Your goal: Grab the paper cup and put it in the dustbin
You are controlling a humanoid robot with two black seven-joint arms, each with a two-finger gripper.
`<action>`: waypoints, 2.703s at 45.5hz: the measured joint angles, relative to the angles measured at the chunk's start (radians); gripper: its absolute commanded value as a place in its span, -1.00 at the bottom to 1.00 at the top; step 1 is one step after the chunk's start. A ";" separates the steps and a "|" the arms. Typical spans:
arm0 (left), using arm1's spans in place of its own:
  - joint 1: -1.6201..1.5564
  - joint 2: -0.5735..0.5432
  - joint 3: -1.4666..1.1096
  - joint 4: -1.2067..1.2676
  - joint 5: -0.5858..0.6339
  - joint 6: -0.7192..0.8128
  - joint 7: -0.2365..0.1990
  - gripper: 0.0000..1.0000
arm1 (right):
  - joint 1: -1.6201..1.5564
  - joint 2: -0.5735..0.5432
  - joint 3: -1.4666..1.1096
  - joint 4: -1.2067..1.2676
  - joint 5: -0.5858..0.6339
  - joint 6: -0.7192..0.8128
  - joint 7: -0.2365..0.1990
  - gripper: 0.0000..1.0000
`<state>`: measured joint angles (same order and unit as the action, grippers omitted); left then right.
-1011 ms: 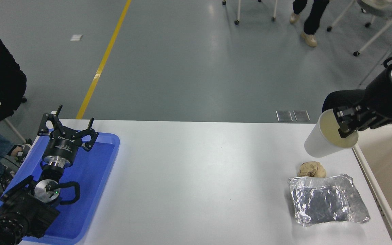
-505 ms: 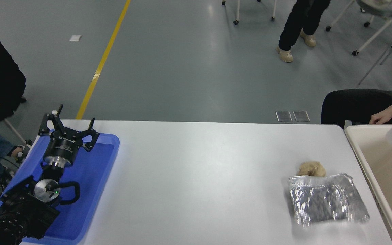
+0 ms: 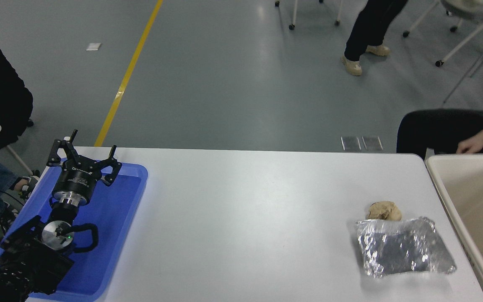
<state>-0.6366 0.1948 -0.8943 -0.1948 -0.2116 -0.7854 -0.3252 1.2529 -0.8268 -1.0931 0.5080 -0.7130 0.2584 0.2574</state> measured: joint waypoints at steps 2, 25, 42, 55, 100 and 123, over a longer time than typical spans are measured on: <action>0.000 0.000 0.000 0.000 0.000 0.000 0.000 1.00 | -0.054 0.011 0.023 -0.041 0.020 -0.009 -0.001 -1.00; 0.000 0.001 0.000 0.000 0.000 0.000 0.000 1.00 | -0.436 0.153 0.155 -0.342 0.319 -0.095 -0.061 -1.00; 0.000 0.002 0.000 0.000 0.000 0.000 0.000 1.00 | -0.509 0.206 0.208 -0.367 0.362 -0.157 -0.089 0.43; -0.001 0.002 0.000 0.000 0.000 0.000 0.000 1.00 | -0.517 0.222 0.217 -0.365 0.371 -0.174 -0.092 1.00; -0.003 -0.003 0.000 0.000 0.000 0.000 0.002 1.00 | 0.269 0.199 0.076 0.457 -0.033 -0.042 -0.087 1.00; -0.003 -0.003 0.000 0.000 0.000 0.000 0.002 1.00 | 0.761 0.356 -0.013 0.822 0.145 0.351 -0.087 1.00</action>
<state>-0.6396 0.1919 -0.8942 -0.1948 -0.2115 -0.7854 -0.3236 2.0135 -0.4708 -1.1066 1.3298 -0.5679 0.6093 0.1708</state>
